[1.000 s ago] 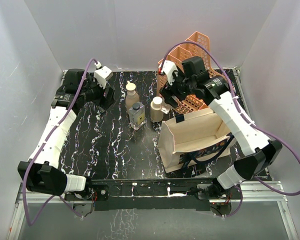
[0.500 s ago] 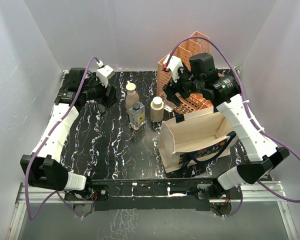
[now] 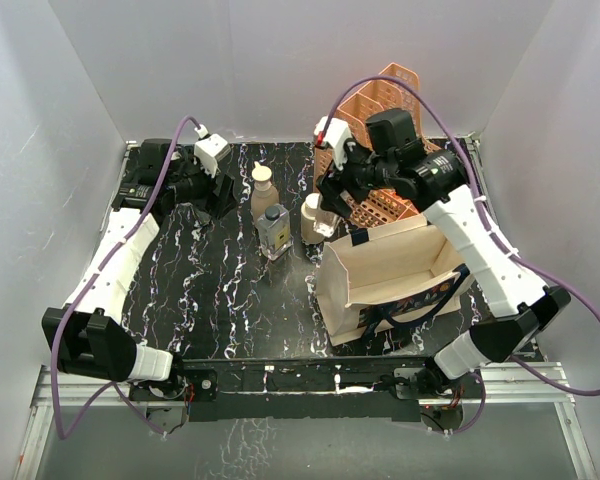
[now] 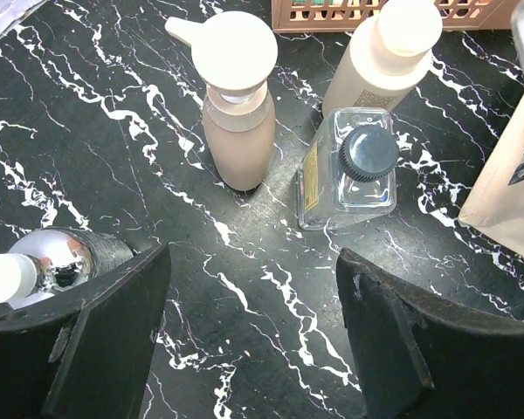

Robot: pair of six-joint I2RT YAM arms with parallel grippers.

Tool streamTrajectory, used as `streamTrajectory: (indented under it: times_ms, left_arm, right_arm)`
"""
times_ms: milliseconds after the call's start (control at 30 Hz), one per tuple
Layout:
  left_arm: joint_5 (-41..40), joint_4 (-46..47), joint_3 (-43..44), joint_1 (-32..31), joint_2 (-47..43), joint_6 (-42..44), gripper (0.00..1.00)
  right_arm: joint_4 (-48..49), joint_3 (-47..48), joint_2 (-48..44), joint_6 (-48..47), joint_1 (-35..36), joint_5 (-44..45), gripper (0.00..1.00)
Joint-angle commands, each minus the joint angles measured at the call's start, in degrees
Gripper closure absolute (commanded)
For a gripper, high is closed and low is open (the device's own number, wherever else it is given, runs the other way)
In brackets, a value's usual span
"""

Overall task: Place the personal care products into the canvas bag
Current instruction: Pick up the care product from the center of the board, then place the care product at the center of the board.

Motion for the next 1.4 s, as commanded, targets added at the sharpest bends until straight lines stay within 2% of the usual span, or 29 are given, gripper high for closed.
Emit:
streamTrajectory:
  times_ms: [0,233,433,600,1200,1267,1367]
  left_arm:
    - [0.2,2.0,-1.0,0.2,-1.0,-1.6,0.25]
    - [-7.9,3.6,-1.2,0.2,-1.0,-5.3,0.24]
    - [-15.3,3.0,2.5,1.7,0.8,-11.4,0.24]
    - [-15.7,3.6,3.7,3.7,0.3,-14.4,0.24]
    - [-14.6,5.5,1.2,4.8,-2.7,-13.5,0.23]
    - [-14.6,5.6,0.9,4.8,-3.0,-13.3,0.23]
    - [-14.4,5.7,0.7,4.9,-3.4,-13.3,0.23]
  right_arm:
    - [8.8,3.3,0.1,0.5,3.7,-5.5,0.92]
    - [9.3,0.9,2.7,-0.2,10.1,-8.3,0.92]
    - [10.4,-3.8,3.8,-1.7,14.8,-11.1,0.92]
    - [13.0,-7.9,5.9,-2.8,17.7,-12.2,0.92]
    - [20.8,-19.5,8.8,-6.1,24.8,-5.9,0.92]
    - [21.1,-20.4,8.7,-6.1,24.9,-6.1,0.89]
    - [21.4,-22.0,8.8,-6.3,24.9,-7.0,0.78]
